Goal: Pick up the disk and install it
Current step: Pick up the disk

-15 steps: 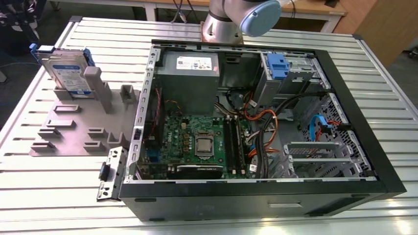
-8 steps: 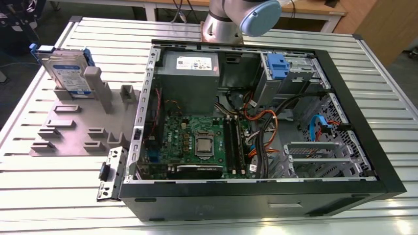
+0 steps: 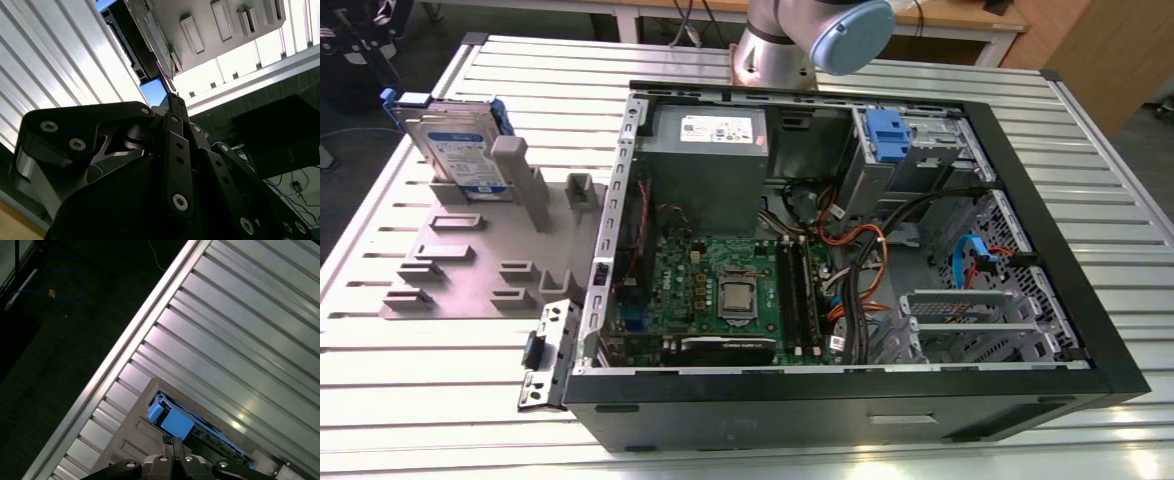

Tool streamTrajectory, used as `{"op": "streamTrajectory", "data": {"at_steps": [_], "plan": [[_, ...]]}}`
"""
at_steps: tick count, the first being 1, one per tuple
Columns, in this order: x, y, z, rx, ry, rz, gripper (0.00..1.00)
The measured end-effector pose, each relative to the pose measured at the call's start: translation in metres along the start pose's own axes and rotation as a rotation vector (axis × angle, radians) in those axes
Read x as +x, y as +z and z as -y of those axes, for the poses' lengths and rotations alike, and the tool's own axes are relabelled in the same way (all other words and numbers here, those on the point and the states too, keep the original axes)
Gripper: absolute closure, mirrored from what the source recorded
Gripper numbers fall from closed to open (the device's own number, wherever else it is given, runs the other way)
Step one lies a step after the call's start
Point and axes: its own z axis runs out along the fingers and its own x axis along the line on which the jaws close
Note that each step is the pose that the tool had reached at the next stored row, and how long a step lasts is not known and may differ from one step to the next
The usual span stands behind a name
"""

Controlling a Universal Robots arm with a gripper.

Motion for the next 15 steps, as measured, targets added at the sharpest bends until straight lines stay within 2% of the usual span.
{"op": "streamTrajectory", "data": {"at_steps": [9,11,15], "plan": [[0.0000,0.0000,0.0000,0.0000,-0.002,-0.0001,0.89],[0.0000,0.0001,0.0000,-0.0003,-0.013,-0.0005,0.89],[0.0000,0.0002,0.0000,-0.0015,-0.069,-0.0028,0.89]]}}
